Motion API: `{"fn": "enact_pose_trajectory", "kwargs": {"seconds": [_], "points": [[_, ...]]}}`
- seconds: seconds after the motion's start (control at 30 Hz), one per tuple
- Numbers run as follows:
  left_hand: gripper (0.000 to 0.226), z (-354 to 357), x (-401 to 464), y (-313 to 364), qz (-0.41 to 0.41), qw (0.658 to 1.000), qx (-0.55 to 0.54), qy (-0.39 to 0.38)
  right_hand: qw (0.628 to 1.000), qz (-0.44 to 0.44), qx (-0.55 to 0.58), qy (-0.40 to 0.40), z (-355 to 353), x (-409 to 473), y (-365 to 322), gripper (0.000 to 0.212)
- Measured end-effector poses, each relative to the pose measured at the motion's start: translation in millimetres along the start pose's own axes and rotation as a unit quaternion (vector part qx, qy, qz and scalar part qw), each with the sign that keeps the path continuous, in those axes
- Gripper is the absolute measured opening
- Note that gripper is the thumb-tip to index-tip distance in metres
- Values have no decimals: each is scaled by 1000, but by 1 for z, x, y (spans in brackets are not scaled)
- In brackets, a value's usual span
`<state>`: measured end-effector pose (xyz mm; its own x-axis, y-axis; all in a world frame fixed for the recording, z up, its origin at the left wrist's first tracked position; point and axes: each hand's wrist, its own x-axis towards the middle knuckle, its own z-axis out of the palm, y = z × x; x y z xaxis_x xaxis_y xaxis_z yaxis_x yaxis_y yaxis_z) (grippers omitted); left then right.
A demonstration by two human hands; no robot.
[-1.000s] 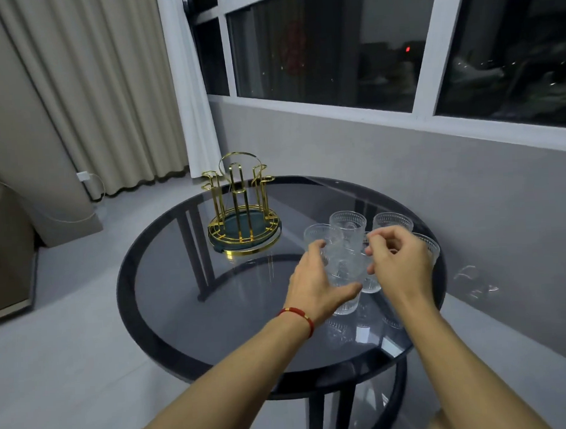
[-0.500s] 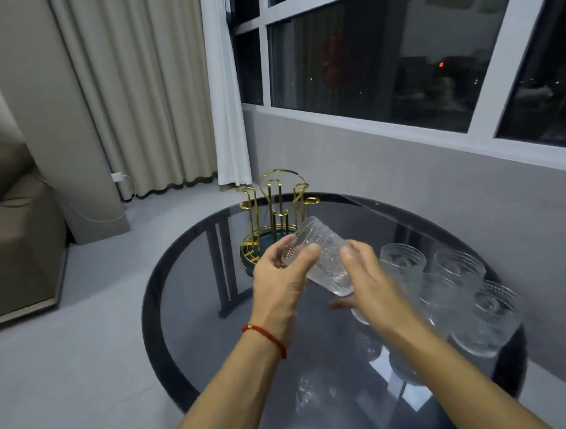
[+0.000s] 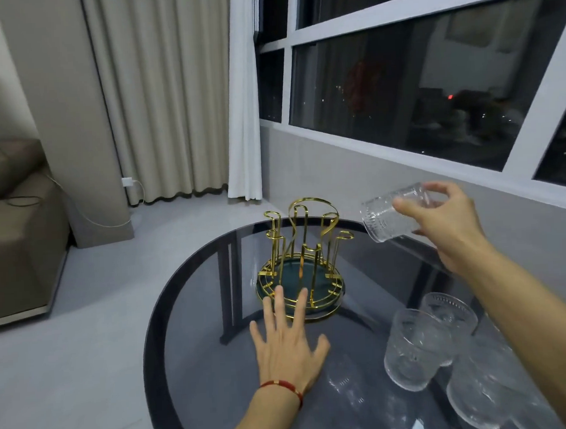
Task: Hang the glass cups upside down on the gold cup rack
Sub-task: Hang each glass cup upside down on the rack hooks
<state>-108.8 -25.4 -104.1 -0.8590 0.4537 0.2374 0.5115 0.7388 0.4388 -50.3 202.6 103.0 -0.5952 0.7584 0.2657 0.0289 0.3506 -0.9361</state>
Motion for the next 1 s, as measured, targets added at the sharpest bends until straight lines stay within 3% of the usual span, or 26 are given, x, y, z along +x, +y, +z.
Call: {"fn": "enact_pose_trajectory", "kwargs": {"seconds": [0.2,0.33,0.67,0.77,0.87,1.0], "points": [[79,11,4,-4,-2,998,49,-34,995,-77,-46,-36,73,72,-25,77],[78,13,7,-2,-7,997,61,-53,986,-104,-74,-106,115,103,-32,77],[84,-2,10,4,10,990,136,-38,929,-90,-141,-332,171,124,-10,70],[85,-4,11,5,-3,989,140,-54,899,-66,-173,-397,175,130,-8,77],[88,-2,11,4,-7,989,138,-50,856,-52,-223,-463,178,137,-11,62],[87,0,10,3,-3,989,137,-49,843,3,-227,-487,182,138,-11,69]]}}
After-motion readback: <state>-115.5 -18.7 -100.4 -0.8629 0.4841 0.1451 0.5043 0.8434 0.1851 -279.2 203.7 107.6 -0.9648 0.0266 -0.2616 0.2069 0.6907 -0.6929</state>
